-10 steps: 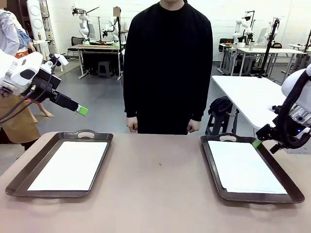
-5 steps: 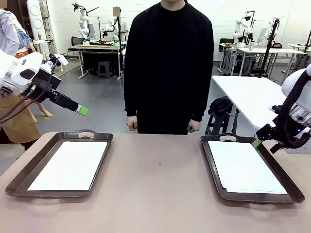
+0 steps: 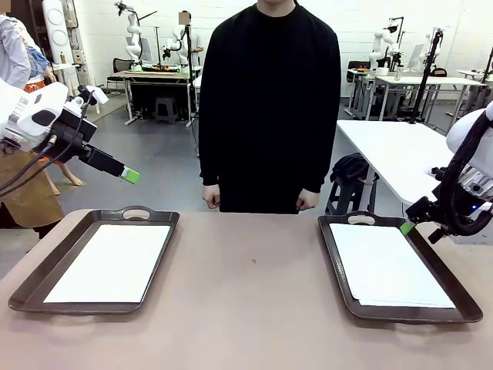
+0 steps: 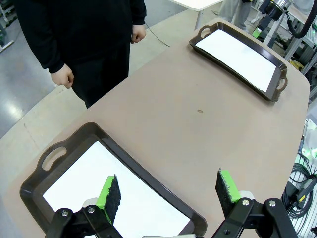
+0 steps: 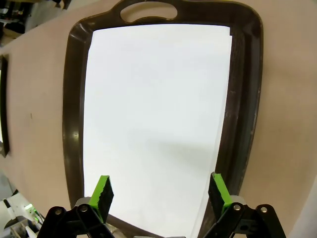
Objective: Sort the A4 documents.
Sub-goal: Place the A4 Paper in the designated Handle tray.
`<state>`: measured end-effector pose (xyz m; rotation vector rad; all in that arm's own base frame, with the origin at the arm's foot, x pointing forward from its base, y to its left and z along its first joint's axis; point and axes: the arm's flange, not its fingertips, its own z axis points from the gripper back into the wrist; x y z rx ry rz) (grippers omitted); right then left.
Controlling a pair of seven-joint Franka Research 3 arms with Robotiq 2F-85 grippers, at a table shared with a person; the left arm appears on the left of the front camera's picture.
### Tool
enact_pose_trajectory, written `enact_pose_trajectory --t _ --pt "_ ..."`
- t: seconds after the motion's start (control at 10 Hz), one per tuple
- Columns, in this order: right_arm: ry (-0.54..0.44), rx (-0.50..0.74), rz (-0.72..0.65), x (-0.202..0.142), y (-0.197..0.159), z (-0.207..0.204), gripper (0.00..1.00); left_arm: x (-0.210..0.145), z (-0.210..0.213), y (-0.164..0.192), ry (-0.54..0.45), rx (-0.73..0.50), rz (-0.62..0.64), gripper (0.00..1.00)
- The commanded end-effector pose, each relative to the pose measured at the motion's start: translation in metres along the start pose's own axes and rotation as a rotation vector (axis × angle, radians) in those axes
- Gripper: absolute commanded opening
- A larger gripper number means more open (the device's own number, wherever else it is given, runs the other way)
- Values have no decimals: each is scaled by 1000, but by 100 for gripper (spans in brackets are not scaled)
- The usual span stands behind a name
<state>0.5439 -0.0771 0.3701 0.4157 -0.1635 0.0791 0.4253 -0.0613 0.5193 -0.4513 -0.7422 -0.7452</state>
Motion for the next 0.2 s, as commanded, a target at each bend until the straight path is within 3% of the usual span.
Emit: enact_pose_trajectory --t 0.0,0.1 --pt "-3 -2 3 1 -1 1 100 -2 -1 0 0 -6 -16 100" --pt "-3 -2 3 1 -1 1 100 -2 -1 0 0 -6 -16 100"
